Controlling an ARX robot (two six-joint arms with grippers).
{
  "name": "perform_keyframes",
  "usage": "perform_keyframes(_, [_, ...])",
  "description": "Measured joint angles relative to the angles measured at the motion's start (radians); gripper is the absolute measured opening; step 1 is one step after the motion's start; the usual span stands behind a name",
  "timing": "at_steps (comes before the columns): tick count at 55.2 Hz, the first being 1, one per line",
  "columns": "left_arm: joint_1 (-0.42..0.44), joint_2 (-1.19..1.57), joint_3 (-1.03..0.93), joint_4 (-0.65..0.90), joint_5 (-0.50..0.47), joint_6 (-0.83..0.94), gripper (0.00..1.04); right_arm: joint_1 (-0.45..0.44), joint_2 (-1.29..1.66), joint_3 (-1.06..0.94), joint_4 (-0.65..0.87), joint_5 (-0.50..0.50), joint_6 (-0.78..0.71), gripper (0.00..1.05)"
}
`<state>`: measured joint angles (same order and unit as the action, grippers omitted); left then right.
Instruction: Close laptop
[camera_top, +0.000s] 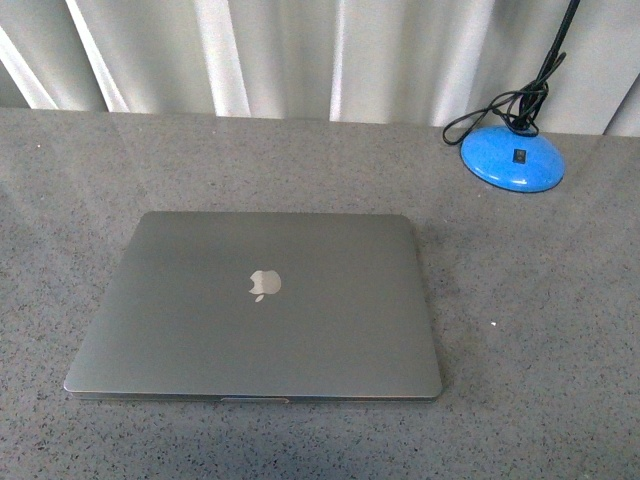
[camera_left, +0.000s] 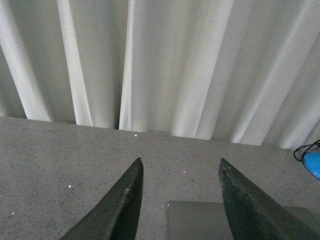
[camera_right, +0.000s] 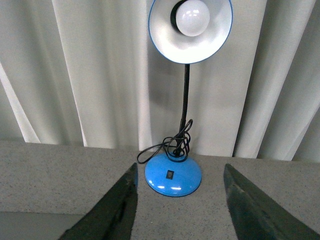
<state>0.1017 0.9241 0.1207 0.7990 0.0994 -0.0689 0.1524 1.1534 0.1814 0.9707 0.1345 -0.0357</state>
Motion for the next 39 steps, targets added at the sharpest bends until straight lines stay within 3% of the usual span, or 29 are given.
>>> perform_keyframes(6, [-0.016, -0.063, -0.028, -0.04, -0.02, 0.035, 0.27, -0.025, -0.028, -0.056, 0.035, -0.016, 0.008, 0.29])
perform_keyframes(13, [-0.092, -0.124, -0.072, -0.049, -0.097, 0.048, 0.03, -0.048, -0.105, -0.111, -0.018, -0.048, 0.012, 0.05])
perform_keyframes(15, [-0.098, -0.137, -0.088, -0.043, -0.096, 0.055, 0.04, -0.054, -0.132, -0.116, -0.034, -0.051, 0.01, 0.0])
perform_keyframes(27, [-0.1, -0.257, -0.101, -0.149, -0.099, 0.06, 0.04, -0.144, -0.302, -0.146, -0.166, -0.129, 0.018, 0.01])
perform_keyframes(39, [-0.1, -0.387, -0.101, -0.269, -0.1, 0.061, 0.04, -0.15, -0.454, -0.153, -0.295, -0.136, 0.018, 0.01])
